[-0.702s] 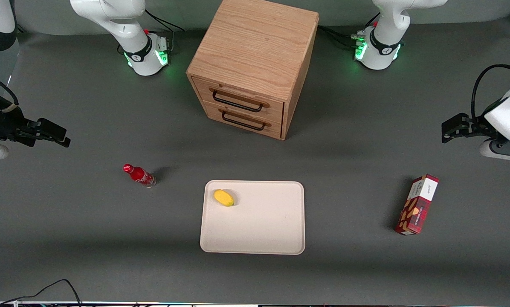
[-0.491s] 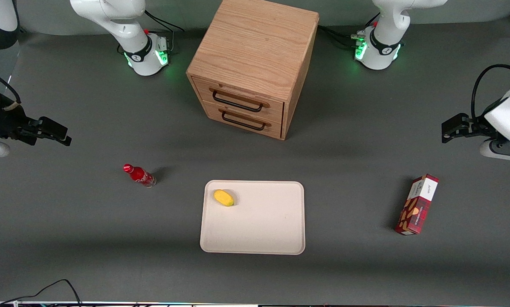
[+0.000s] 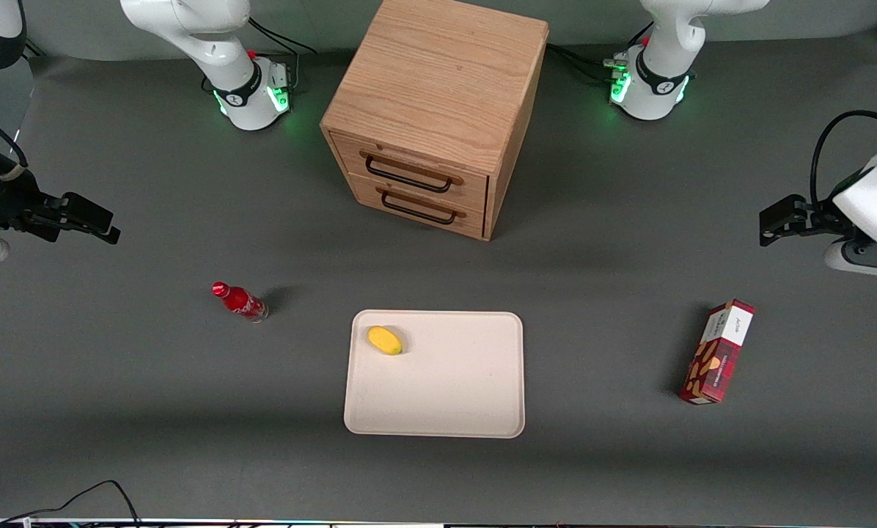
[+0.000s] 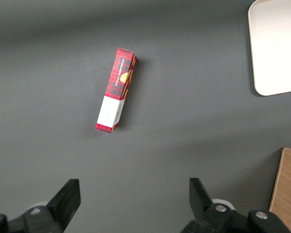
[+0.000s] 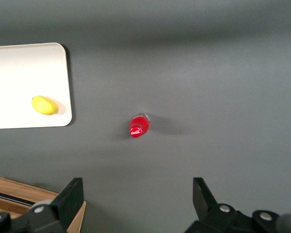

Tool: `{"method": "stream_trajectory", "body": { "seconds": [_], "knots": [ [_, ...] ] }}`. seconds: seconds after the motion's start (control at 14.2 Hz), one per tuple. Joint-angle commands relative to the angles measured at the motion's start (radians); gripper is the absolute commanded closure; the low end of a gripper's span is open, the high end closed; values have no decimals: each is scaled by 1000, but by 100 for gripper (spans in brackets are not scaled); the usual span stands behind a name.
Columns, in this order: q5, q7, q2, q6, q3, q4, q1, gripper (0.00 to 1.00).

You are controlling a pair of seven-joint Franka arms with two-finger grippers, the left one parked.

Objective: Place coke bottle on tray

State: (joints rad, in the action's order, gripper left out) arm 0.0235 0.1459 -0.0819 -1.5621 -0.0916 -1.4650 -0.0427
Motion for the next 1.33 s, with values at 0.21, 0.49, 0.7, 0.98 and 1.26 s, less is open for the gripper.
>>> {"method": "stream_trajectory", "body": {
  "seconds": [0.21,0.49,0.7,0.98,1.26],
  "knots": [
    [3,12,-24,4,-11,-37,14,0],
    [3,-49,-22,-163,-20,-208,4,0],
    [7,-63,-13,-356,-23,-375,3,0],
    [0,-63,-29,-583,-26,-523,14,0],
    [-42,-55,-50,-781,-68,-659,14,0]
  ]
}}
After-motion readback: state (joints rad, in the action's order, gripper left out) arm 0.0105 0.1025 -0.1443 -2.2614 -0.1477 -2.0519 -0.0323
